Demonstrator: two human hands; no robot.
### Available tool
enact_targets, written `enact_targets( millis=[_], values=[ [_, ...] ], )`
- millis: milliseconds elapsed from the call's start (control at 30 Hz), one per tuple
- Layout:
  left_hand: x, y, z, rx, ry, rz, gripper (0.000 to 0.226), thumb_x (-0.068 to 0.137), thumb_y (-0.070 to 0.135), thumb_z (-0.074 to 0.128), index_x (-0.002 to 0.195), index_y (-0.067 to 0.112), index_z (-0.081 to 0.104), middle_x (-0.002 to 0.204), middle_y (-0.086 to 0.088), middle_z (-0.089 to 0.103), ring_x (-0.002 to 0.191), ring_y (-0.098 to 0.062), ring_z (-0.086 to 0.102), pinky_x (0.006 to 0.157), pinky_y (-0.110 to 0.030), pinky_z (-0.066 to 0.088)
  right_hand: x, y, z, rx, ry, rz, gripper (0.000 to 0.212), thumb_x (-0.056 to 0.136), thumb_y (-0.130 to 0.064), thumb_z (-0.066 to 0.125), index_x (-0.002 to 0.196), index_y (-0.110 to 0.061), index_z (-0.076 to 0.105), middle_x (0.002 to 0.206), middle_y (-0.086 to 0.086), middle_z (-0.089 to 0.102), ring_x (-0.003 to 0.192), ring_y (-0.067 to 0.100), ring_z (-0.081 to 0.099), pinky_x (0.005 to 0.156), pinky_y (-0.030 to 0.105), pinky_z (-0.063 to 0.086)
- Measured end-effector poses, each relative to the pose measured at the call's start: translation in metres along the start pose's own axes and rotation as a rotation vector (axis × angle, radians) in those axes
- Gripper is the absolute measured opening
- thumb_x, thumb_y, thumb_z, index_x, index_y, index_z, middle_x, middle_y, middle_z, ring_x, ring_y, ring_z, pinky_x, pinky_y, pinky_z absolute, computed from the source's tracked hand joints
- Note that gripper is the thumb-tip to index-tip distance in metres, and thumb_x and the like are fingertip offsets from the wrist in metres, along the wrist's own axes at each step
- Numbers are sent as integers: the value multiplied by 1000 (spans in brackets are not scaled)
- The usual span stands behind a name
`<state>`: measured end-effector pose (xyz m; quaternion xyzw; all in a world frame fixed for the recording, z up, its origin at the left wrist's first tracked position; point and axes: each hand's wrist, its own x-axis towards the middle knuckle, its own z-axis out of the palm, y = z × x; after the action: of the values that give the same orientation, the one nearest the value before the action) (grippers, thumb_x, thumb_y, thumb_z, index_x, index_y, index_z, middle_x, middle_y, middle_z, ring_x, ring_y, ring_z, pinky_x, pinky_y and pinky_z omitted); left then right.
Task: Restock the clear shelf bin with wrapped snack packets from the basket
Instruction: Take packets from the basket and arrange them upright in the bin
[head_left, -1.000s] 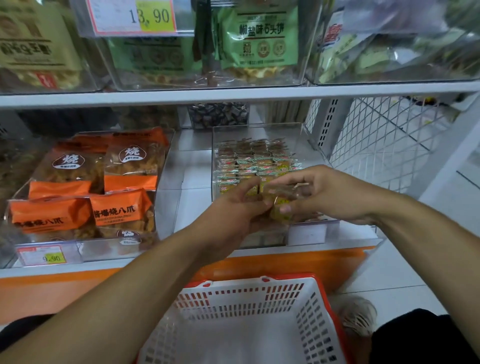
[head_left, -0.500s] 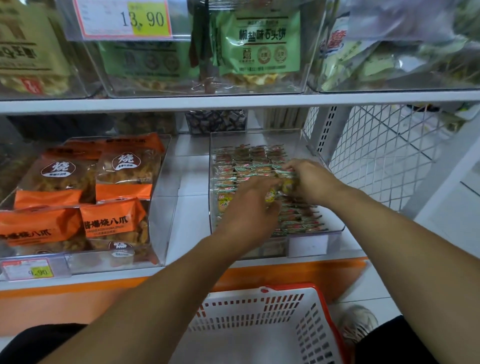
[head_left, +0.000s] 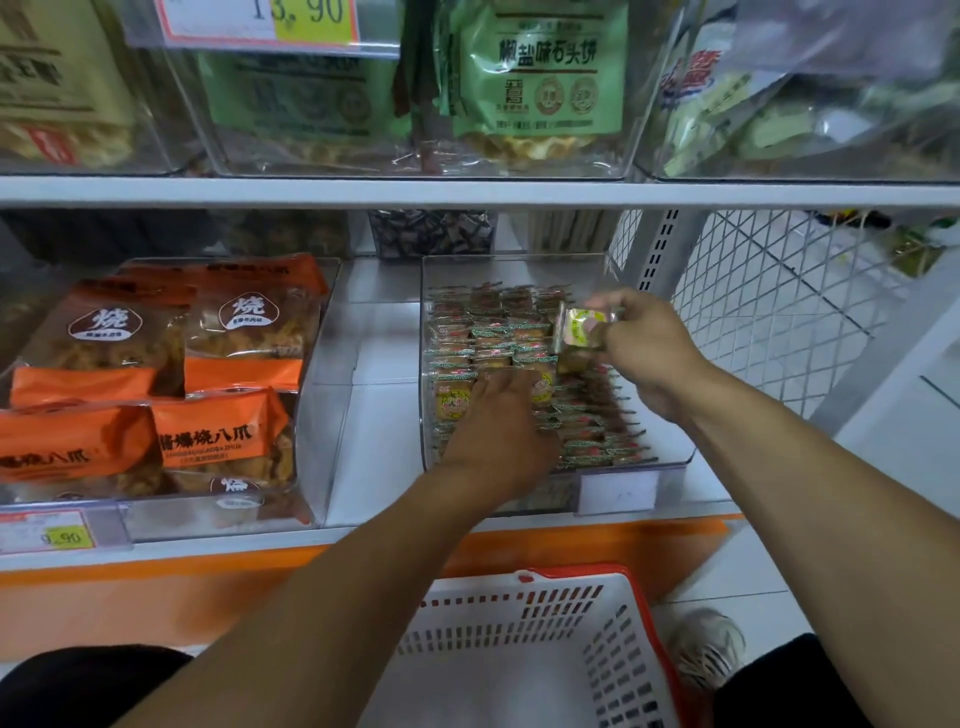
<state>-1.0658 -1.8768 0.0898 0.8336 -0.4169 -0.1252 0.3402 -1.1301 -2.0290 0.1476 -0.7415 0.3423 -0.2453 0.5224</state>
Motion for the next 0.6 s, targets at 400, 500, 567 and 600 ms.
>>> enact_targets(
  millis=[400,500,567,600],
  values=[
    [1,-5,6,-107,143,-76,56,82,20,75,133,26,53,132,2,49,122,-21,50,95,-29,45,10,51,53,196,415,313,25,91,-5,65,109,-18,53,113,10,63,96,23,58,79,32,48],
    [0,-5,5,-137,138,-88,55,83,18,75,133,26,54,132,1,50,120,-21,52,95,-30,46,11,57,53,-44,363,225,19,93,-8,62,107,-17,54,115,9,63,91,22,52,72,26,37],
    [1,-5,2,-140,137,-84,55,83,16,74,133,24,55,131,1,50,118,-22,53,95,-32,49,10,56,54,-150,328,171,18,91,-5,59,103,-16,53,117,11,61,98,26,54,74,26,39],
    [0,-5,1,-149,135,-87,55,83,15,74,133,23,55,130,0,51,117,-23,54,95,-33,50,9,55,54,-192,324,150,17,91,-4,59,101,-16,53,119,12,59,105,29,55,79,29,42]
  ],
)
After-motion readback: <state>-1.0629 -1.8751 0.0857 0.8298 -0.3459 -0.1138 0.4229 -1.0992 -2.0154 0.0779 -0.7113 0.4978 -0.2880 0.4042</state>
